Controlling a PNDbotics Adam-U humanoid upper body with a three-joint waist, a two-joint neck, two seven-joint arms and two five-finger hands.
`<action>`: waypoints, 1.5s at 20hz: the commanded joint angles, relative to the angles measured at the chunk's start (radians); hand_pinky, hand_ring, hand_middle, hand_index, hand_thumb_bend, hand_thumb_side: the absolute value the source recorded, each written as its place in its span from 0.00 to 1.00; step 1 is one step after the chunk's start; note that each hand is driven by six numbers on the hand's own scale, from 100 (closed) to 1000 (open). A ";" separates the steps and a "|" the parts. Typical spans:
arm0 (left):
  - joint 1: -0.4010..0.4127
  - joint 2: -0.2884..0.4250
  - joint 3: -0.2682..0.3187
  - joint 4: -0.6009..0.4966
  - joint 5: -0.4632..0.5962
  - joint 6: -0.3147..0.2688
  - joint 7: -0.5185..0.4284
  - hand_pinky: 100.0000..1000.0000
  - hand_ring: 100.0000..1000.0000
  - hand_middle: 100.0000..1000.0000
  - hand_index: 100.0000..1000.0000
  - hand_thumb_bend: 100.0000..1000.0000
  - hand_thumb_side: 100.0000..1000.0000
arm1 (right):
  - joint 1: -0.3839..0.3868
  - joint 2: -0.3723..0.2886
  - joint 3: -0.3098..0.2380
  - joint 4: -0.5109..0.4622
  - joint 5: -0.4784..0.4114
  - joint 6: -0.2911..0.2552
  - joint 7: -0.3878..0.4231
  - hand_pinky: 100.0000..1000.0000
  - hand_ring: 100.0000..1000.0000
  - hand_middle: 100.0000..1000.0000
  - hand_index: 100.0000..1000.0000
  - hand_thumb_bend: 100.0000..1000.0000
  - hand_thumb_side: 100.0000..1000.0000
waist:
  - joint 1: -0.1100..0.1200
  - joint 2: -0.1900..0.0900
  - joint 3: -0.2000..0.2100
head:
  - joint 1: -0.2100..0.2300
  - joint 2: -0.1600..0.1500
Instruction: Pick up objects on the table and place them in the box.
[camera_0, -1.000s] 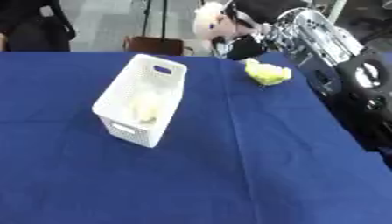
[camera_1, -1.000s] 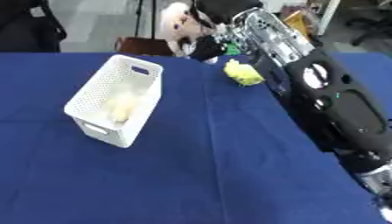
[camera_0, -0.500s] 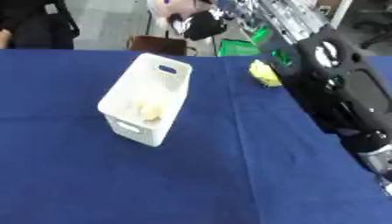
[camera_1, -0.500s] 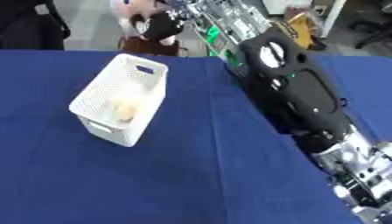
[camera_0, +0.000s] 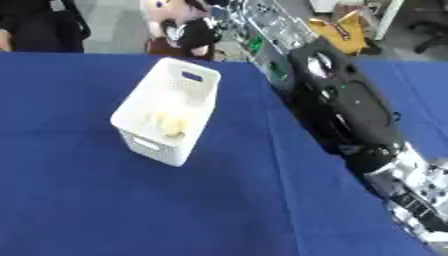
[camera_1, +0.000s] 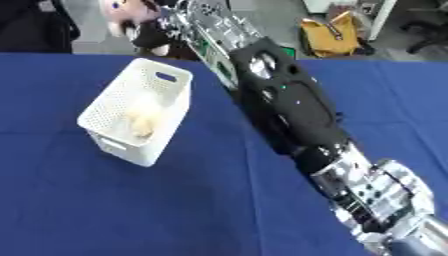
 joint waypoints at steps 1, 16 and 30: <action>-0.015 0.007 -0.001 -0.014 0.006 -0.004 -0.003 0.70 0.67 0.68 0.66 0.00 0.49 | -0.030 0.015 -0.022 0.038 0.022 -0.011 -0.048 0.88 0.76 0.27 0.40 0.00 0.58 | 0.007 -0.014 0.004 | -0.007 -0.015; -0.024 0.003 -0.002 -0.014 0.010 -0.007 -0.006 0.70 0.67 0.69 0.66 0.00 0.49 | -0.022 0.065 -0.011 0.138 0.072 -0.099 -0.086 0.89 0.83 0.42 0.58 0.02 0.79 | 0.002 -0.005 0.013 | -0.014 -0.020; -0.021 0.000 -0.001 -0.014 0.009 -0.005 -0.006 0.70 0.67 0.69 0.66 0.00 0.49 | -0.013 0.066 -0.008 0.158 0.043 -0.169 0.011 0.92 0.94 0.70 0.81 0.29 0.98 | 0.003 -0.005 0.012 | -0.010 -0.018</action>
